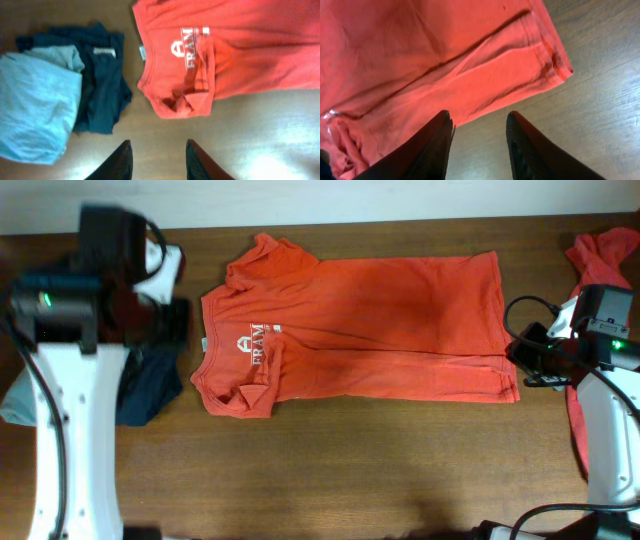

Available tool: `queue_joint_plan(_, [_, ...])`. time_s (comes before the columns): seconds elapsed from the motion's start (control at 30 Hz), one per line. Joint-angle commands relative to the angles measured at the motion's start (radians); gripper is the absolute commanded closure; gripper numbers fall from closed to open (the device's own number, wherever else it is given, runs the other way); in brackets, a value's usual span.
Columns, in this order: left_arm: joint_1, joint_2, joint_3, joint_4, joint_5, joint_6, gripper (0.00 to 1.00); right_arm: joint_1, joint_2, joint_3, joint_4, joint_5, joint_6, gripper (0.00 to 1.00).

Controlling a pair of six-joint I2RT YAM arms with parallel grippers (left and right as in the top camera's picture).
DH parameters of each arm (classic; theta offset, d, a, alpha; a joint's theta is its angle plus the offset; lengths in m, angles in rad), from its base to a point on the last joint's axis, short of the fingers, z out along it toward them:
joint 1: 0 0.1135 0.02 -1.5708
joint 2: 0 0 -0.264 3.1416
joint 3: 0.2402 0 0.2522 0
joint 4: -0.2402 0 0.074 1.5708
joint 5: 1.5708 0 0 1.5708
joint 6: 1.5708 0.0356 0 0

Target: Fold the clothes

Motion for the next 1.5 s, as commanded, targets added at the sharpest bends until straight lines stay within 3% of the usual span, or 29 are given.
queue_joint_plan(0.0, [-0.036, -0.013, -0.317, 0.133, 0.069, 0.066, 0.60, -0.006, -0.008, 0.010, 0.002, -0.013, -0.013, 0.60])
queue_joint_plan(0.1, [-0.059, 0.002, -0.547, 0.333, 0.174, 0.115, 0.57, -0.006, -0.008, 0.010, -0.002, -0.013, -0.013, 0.60])
queue_joint_plan(0.2, [-0.082, 0.038, -0.713, 0.541, 0.186, 0.120, 0.56, -0.006, -0.008, 0.010, -0.003, -0.013, -0.013, 0.59])
queue_joint_plan(0.37, [-0.126, 0.156, -0.816, 0.691, 0.161, 0.135, 0.56, -0.006, -0.008, 0.010, -0.016, -0.012, -0.013, 0.58])
queue_joint_plan(0.6, [-0.127, 0.246, -0.816, 0.762, 0.147, 0.138, 0.57, -0.006, -0.008, 0.010, -0.018, -0.009, -0.013, 0.58])
queue_joint_plan(0.7, [-0.127, 0.258, -0.816, 0.753, 0.126, 0.137, 0.62, -0.006, -0.008, 0.010, -0.020, -0.006, -0.014, 0.58])
queue_joint_plan(0.87, [-0.127, 0.252, -0.809, 0.745, 0.122, 0.137, 0.99, -0.006, -0.008, 0.010, -0.020, -0.002, -0.014, 0.58])
queue_joint_plan(1.03, [-0.127, 0.246, -0.729, 0.700, 0.104, 0.137, 0.99, -0.006, -0.008, 0.010, -0.019, -0.002, -0.014, 0.58])
queue_joint_plan(1.2, [-0.126, 0.233, -0.638, 0.657, -0.005, 0.137, 0.99, -0.006, -0.008, 0.010, -0.019, -0.001, -0.014, 0.57])
queue_joint_plan(1.47, [-0.123, 0.233, -0.611, 0.717, -0.124, 0.141, 0.99, -0.006, -0.008, 0.010, -0.015, -0.001, -0.014, 0.57])
